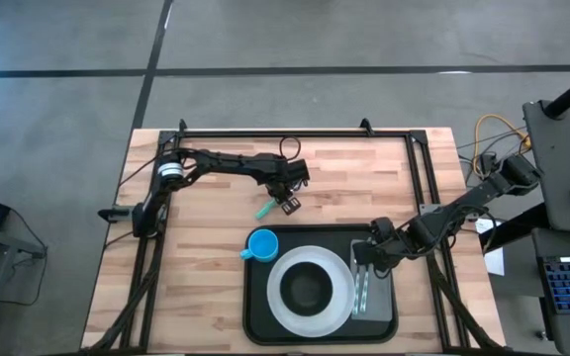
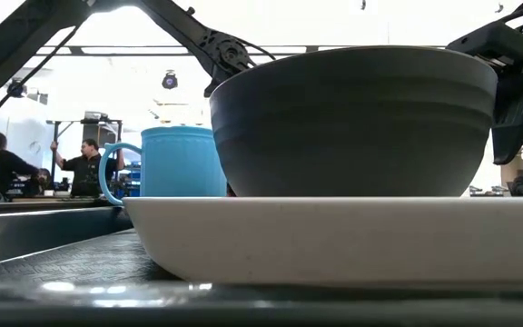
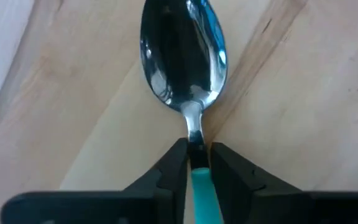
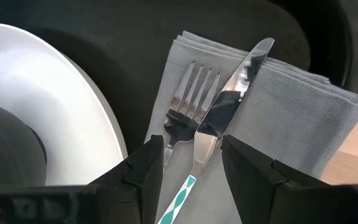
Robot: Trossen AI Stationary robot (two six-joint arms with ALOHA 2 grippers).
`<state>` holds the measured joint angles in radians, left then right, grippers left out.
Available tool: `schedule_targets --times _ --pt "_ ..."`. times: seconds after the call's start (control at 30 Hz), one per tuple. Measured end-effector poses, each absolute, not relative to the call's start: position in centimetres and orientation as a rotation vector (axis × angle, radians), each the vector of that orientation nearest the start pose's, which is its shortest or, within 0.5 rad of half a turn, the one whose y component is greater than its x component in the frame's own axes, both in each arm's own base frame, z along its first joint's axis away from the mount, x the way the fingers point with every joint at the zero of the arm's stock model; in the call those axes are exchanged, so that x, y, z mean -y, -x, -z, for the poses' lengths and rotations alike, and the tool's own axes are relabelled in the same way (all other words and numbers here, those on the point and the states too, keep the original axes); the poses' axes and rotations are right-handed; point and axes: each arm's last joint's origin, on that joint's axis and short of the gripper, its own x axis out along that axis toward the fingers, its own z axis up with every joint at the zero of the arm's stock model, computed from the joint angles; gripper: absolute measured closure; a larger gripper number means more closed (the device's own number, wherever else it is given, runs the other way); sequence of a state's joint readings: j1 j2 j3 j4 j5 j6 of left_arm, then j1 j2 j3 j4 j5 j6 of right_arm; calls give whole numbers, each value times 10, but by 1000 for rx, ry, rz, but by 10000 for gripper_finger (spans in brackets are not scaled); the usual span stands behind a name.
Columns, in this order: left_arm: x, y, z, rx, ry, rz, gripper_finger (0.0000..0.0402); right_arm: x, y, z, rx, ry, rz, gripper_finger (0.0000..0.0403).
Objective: Set up tray
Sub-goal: Put the blue green spoon on the gray napkin to the right side of the blue green knife
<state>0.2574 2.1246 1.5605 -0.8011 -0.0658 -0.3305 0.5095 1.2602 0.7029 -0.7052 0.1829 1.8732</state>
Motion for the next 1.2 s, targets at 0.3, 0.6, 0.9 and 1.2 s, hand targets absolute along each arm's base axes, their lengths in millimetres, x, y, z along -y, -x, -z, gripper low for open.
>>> schedule_targets --times 0.3,0.6,0.9,1.2 --pt "-112 -405 -162 -1327 402 -446 387 -97 -185 -185 -958 -1195 852 255" --pt "-114 -420 -212 -1141 454 -374 389 -95 -192 -203 -740 -1193 840 273" --pt "-119 -449 -315 -684 585 -258 390 -97 -195 -234 -384 -966 794 289" --pt "-111 -461 -372 -375 585 -98 388 -100 -200 -266 -117 -775 811 283"
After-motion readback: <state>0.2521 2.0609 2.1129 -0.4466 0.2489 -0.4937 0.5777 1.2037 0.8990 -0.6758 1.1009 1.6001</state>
